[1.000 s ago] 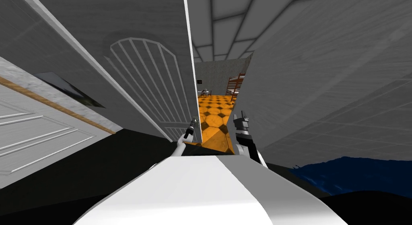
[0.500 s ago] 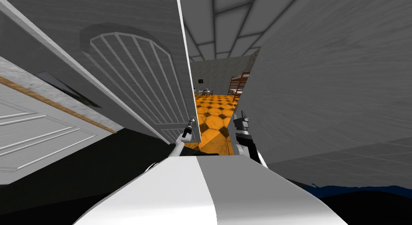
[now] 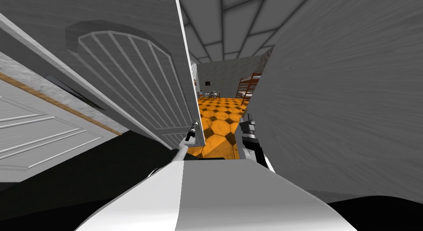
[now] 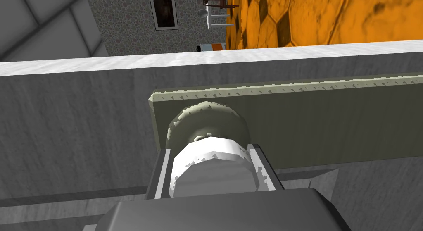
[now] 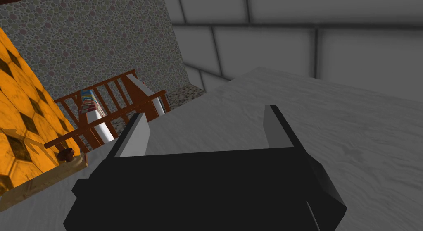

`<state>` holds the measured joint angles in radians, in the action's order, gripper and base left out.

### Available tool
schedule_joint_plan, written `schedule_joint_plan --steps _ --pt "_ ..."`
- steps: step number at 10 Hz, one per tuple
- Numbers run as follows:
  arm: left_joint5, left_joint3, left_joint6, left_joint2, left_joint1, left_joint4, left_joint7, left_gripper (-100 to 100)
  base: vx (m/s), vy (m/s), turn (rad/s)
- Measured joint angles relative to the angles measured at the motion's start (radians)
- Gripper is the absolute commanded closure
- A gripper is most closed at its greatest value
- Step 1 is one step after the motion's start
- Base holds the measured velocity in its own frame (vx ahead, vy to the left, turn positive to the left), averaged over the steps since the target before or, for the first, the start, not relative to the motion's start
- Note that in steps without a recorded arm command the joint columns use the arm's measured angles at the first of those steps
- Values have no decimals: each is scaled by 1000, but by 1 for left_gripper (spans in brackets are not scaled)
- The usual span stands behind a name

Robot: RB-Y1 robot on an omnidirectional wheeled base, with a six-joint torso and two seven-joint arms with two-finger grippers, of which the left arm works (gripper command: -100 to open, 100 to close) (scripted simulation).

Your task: Push the door open

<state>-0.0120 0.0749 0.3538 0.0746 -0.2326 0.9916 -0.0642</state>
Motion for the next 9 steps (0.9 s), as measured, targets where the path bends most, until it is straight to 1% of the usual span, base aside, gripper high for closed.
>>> schedule_joint_plan --steps 1,2,3,4,5,6,7,8,9 --pt "4 8 -6 10 9 12 -2 100 130 -122 103" --pt "7 20 -9 12 13 17 -2 100 106 -95 55" --pt "9 31 -8 13 10 12 2 100 124 -104 78" --pt "10 47 -5 8 5 3 10 100 162 -138 96" --pt "11 60 -20 4 13 21 17 100 186 -154 82" --pt "17 72 -11 18 1 -7 14 100 196 -131 104" --pt "19 90 -14 13 1 -4 19 100 182 -136 85" --pt "21 104 -21 13 0 3 25 100 169 -138 75" --pt "24 115 -19 17 3 7 27 100 180 -106 67"
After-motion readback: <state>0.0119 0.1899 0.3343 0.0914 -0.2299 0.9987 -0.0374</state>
